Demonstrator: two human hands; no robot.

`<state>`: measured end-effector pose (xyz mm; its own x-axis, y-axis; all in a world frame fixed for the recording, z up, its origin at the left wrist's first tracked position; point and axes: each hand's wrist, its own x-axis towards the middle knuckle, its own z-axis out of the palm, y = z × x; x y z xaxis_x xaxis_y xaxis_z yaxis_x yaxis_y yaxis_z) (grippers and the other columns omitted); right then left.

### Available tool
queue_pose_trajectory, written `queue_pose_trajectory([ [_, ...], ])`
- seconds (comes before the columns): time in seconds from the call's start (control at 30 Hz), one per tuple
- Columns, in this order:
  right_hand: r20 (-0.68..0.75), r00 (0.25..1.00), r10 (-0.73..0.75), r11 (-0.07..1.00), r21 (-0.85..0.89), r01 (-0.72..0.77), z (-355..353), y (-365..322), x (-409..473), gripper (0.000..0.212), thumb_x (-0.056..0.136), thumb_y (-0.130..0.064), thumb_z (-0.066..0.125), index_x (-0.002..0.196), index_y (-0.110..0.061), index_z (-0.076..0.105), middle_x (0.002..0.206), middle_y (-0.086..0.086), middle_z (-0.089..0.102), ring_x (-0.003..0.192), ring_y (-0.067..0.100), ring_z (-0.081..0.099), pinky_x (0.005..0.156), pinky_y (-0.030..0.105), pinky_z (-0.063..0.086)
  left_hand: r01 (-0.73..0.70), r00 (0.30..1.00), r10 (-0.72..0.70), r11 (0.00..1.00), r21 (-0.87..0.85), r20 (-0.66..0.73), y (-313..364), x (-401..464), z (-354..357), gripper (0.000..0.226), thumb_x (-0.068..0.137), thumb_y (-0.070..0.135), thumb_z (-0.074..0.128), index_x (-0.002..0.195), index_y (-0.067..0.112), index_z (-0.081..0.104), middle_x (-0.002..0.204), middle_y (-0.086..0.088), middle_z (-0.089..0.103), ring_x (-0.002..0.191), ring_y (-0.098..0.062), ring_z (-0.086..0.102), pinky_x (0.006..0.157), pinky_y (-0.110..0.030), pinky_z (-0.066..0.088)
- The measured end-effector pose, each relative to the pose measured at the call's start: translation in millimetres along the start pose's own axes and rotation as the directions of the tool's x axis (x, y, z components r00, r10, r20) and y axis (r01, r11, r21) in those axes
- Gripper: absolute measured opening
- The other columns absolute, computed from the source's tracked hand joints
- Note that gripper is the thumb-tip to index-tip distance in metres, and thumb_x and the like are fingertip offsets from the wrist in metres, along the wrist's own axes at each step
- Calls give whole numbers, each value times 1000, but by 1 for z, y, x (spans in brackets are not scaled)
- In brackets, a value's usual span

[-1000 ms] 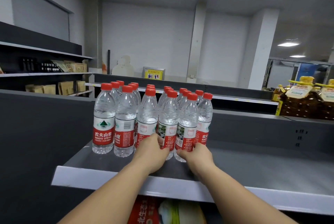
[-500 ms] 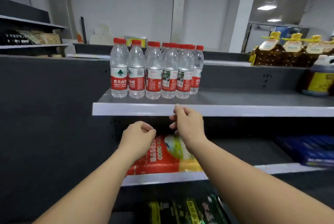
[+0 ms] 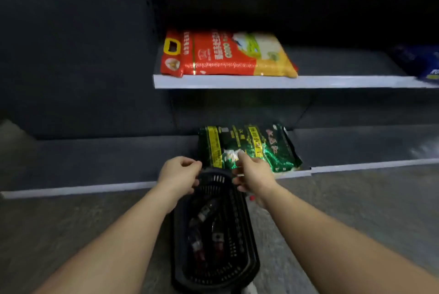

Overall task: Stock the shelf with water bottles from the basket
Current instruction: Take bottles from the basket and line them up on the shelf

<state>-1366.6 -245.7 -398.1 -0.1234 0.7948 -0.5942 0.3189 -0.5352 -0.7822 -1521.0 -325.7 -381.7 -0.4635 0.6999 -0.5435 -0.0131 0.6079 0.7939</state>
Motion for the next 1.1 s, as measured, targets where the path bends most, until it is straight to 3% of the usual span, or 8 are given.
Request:
queue_pose_trajectory([
  [0.17, 37, 993, 111, 993, -44, -110, 9, 84, 44, 34, 100, -41, 50, 98, -9, 63, 84, 8, 62, 56, 16, 57, 43, 20, 46, 133, 991, -134, 991, 28, 10, -86, 32, 37, 15, 95, 26, 58, 82, 20, 62, 85, -6, 68, 78, -23, 66, 78, -42, 58],
  [0.4, 1, 977, 215, 972, -102, -213, 24, 189, 127, 35, 100, -38, 53, 79, -12, 61, 84, 16, 67, 63, 23, 62, 52, 28, 51, 317, 948, -317, 948, -8, 22, -206, 111, 99, 21, 92, 29, 60, 77, 15, 62, 74, -6, 65, 65, -19, 63, 66, -34, 57],
  [0.63, -30, 966, 257, 913, -320, -253, 62, 325, 223, 42, 95, -47, 55, 65, -18, 64, 86, 19, 74, 88, 43, 70, 82, 61, 57, 434, 900, -434, 901, 19, 25, -353, 190, 145, 13, 92, 19, 57, 82, 11, 59, 65, -10, 60, 53, -18, 58, 53, -28, 51],
  [0.77, -43, 965, 259, 858, -448, -250, 88, 394, 259, 43, 99, -41, 47, 82, -12, 73, 95, 17, 75, 91, 37, 69, 85, 48, 57, 494, 867, -491, 869, 17, -86, -431, 217, 168, 23, 84, 23, 57, 96, 5, 66, 90, -18, 70, 77, -27, 68, 66, -36, 59],
  [0.87, -45, 959, 280, 807, -531, -260, 99, 437, 287, 45, 103, -41, 43, 93, -6, 70, 106, 19, 72, 95, 34, 65, 79, 36, 50, 476, 872, -472, 879, 1, -128, -473, 234, 189, 16, 92, 16, 59, 94, 3, 68, 81, -6, 68, 64, -11, 63, 46, -19, 49],
  [0.93, -41, 951, 305, 767, -582, -271, 104, 459, 303, 42, 103, -36, 44, 104, -4, 70, 113, 18, 70, 96, 32, 66, 78, 29, 50, 469, 875, -461, 883, 21, -145, -498, 248, 202, 19, 92, 21, 60, 98, 5, 68, 90, -8, 70, 81, -21, 69, 63, -24, 55],
  [1.0, -33, 941, 338, 758, -583, -293, 108, 480, 318, 38, 103, -30, 48, 122, -1, 64, 124, 16, 67, 91, 26, 66, 62, 19, 47, 485, 866, -468, 871, 72, -176, -516, 263, 210, 26, 94, 25, 57, 108, 5, 65, 106, -13, 69, 101, -31, 66, 79, -31, 50],
  [1.1, -62, 940, 335, 734, -609, -302, 114, 508, 336, 43, 102, -32, 52, 134, -4, 54, 132, 13, 62, 102, 27, 62, 42, 18, 35, 519, 850, -500, 850, 94, -168, -541, 287, 221, 36, 94, 24, 55, 119, -1, 61, 113, -20, 67, 104, -36, 64, 76, -29, 44],
])
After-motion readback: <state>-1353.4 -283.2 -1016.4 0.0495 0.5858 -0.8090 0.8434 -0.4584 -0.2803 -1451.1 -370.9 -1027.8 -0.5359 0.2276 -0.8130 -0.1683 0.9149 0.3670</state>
